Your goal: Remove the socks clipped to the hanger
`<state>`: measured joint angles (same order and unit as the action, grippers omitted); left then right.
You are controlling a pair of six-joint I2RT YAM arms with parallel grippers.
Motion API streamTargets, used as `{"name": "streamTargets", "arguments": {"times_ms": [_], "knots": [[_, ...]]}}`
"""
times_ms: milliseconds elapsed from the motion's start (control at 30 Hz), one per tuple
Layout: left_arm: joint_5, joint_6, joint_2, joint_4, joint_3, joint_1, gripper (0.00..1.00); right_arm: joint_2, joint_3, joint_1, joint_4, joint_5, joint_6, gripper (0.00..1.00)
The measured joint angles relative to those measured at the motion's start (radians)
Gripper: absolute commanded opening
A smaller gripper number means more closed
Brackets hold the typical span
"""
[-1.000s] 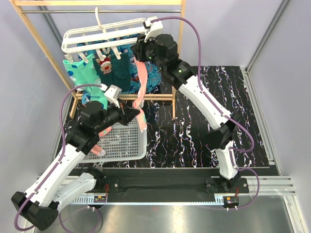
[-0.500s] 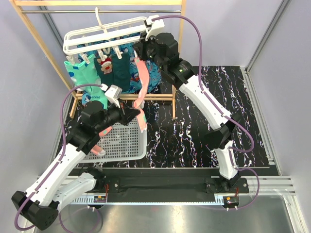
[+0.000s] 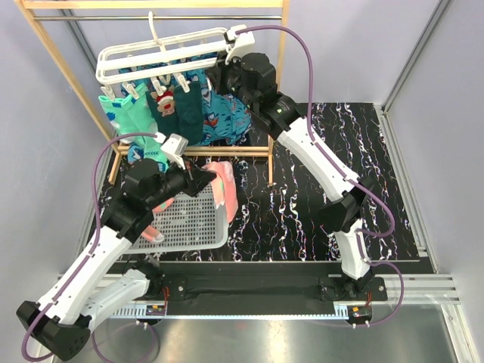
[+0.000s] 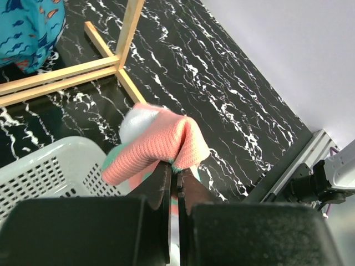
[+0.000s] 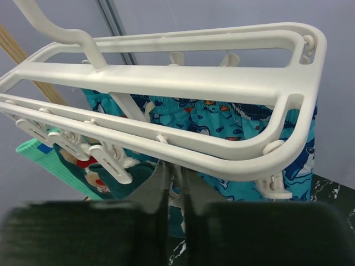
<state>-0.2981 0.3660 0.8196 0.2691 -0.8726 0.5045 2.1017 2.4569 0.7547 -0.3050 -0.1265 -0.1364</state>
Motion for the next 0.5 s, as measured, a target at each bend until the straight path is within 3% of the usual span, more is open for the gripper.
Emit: {"name": "streamTargets", "arguments": {"times_ms": [133, 333, 400, 433, 500], "knots": [[0.082, 0.005, -0.026, 0.071, -0.002, 0.0, 0.0, -0.022, -0.04, 0.0, 0.005, -0.001, -0.01, 0.46], [0.301, 0.058, -0.002, 0.309, -0.069, 0.0, 0.0, -0.122, -0.229, 0.0, 0.02, 0.007, -0.015, 0.64], [0.371, 0.085, 0.017, 0.386, -0.101, -0.002, 0.0, -0.166, -0.306, 0.0, 0.024, 0.015, -0.018, 0.78], [0.42, 0.108, 0.024, 0.43, -0.113, -0.004, 0.0, -0.195, -0.356, 0.0, 0.029, 0.017, -0.02, 0.89], [0.488, 0.151, 0.026, 0.492, -0.115, -0.016, 0.0, -0.263, -0.465, 0.0, 0.046, 0.022, -0.029, 0.94]]}}
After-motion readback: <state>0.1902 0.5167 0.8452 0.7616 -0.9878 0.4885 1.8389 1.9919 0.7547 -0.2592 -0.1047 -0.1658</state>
